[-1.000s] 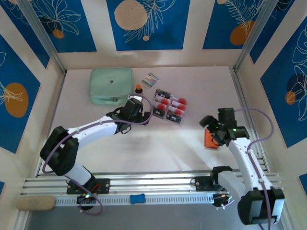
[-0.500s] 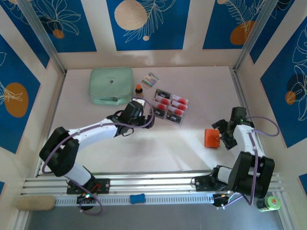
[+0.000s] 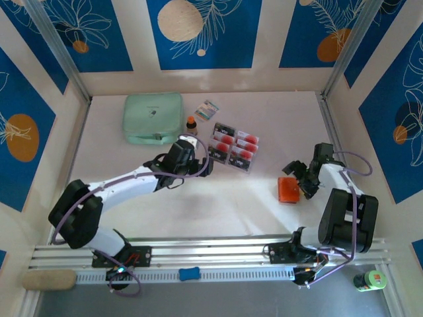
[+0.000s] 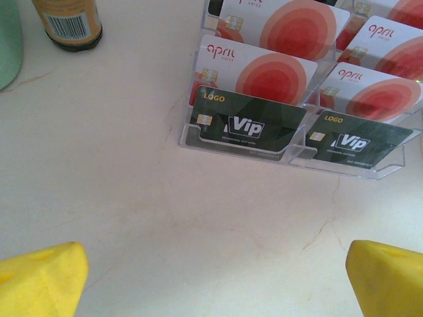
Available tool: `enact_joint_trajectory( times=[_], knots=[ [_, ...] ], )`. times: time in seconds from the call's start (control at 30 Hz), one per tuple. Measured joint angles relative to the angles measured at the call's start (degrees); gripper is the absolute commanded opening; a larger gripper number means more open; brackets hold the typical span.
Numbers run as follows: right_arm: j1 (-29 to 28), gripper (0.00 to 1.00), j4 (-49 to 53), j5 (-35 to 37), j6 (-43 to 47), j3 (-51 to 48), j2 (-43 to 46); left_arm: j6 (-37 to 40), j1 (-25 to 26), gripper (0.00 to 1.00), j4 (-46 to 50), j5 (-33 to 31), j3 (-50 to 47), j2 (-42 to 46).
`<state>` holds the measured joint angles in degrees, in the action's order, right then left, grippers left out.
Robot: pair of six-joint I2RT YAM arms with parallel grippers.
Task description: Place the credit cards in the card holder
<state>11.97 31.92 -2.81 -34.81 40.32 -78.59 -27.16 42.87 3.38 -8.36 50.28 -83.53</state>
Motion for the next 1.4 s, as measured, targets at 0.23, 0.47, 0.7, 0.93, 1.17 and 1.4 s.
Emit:
enact_joint_trajectory(
  times=[0.23, 0.47, 0.7, 0.93, 1.17, 1.4],
  knots=[
    [-12.13, 0.85, 0.02, -0.98, 1.81, 0.17, -0.74, -1.51, 0.57, 1.0, 0.13, -0.26, -2.25, 2.89],
    [-22.8, 0.85, 1.38, 1.33, 0.26, 0.17, 0.11, -2.19, 0.98, 1.0, 0.59, -1.01, -3.02, 5.6],
    [-23.08, 0.82, 2.99, 2.27, -4.72, -3.93, 11.08, -2.58, 1.42, 1.0, 0.9, -1.33, -3.21, 6.34],
    [-22.34, 0.61, 3.1, -2.49, -11.47, -10.84, 19.28, -2.58, 2.05, 1.0, 1.01, -1.29, -3.08, 6.01],
    [-20.5, 0.53, 0.04, -5.81, -14.14, -13.18, 18.73, -2.56, 3.17, 1.0, 1.97, -1.27, -0.98, 3.32],
    [-19.58, 0.5, -4.24, -7.43, -14.8, -13.18, 15.54, -2.56, 4.39, 1.0, 2.27, -1.36, 0.61, 2.97]
  ],
)
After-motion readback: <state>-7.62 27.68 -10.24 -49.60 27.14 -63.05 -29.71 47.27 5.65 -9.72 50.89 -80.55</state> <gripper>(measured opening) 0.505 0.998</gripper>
